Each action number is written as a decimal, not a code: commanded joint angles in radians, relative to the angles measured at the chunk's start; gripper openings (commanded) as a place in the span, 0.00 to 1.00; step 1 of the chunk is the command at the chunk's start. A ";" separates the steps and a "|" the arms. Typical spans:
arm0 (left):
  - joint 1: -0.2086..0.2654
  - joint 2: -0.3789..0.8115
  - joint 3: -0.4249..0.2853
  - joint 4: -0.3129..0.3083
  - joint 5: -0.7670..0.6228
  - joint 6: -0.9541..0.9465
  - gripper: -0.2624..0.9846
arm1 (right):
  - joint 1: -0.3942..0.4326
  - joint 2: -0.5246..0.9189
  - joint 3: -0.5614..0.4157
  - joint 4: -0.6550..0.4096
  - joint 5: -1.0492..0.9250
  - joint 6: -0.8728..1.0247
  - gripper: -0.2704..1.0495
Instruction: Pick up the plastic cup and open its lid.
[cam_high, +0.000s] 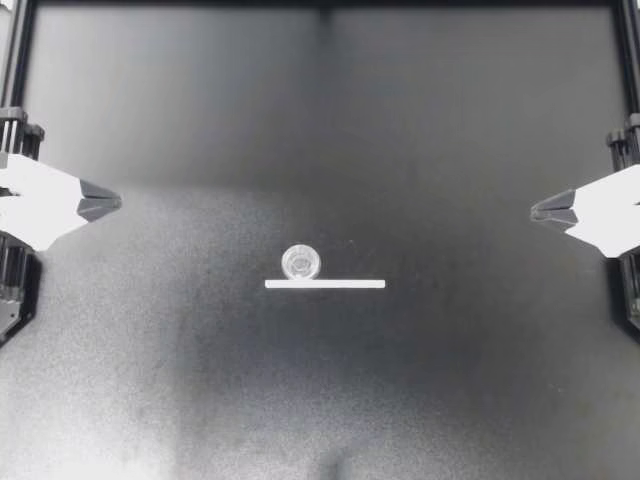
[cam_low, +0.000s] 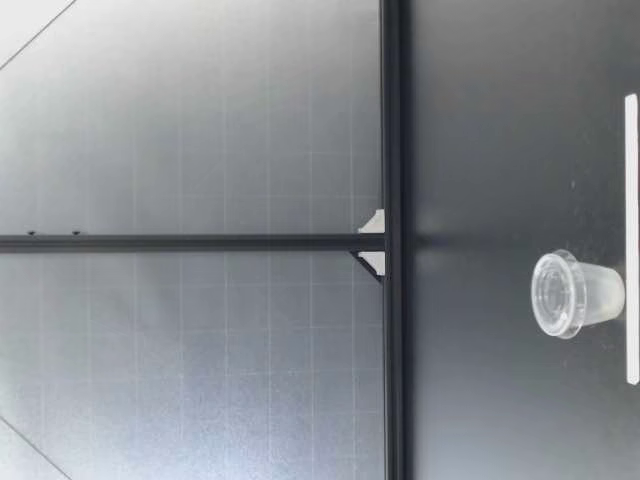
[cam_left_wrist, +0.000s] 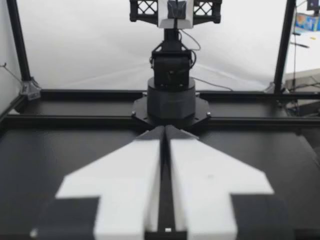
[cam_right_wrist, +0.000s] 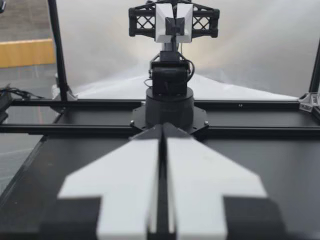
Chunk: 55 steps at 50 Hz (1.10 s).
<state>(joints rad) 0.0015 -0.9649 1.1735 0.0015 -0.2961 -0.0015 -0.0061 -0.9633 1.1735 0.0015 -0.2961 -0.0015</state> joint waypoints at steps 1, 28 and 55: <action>0.008 0.009 -0.006 0.000 -0.020 0.006 0.08 | 0.000 0.003 -0.014 -0.002 -0.008 0.000 0.09; 0.080 0.244 0.067 0.000 -0.063 0.015 0.08 | -0.023 0.360 -0.067 -0.005 -0.295 -0.002 0.06; 0.081 0.555 0.009 0.000 -0.058 0.003 0.16 | -0.057 0.833 -0.284 -0.003 -0.268 0.002 0.06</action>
<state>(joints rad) 0.0782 -0.4295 1.2118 0.0015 -0.3497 0.0000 -0.0522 -0.1488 0.9281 -0.0031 -0.5676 -0.0031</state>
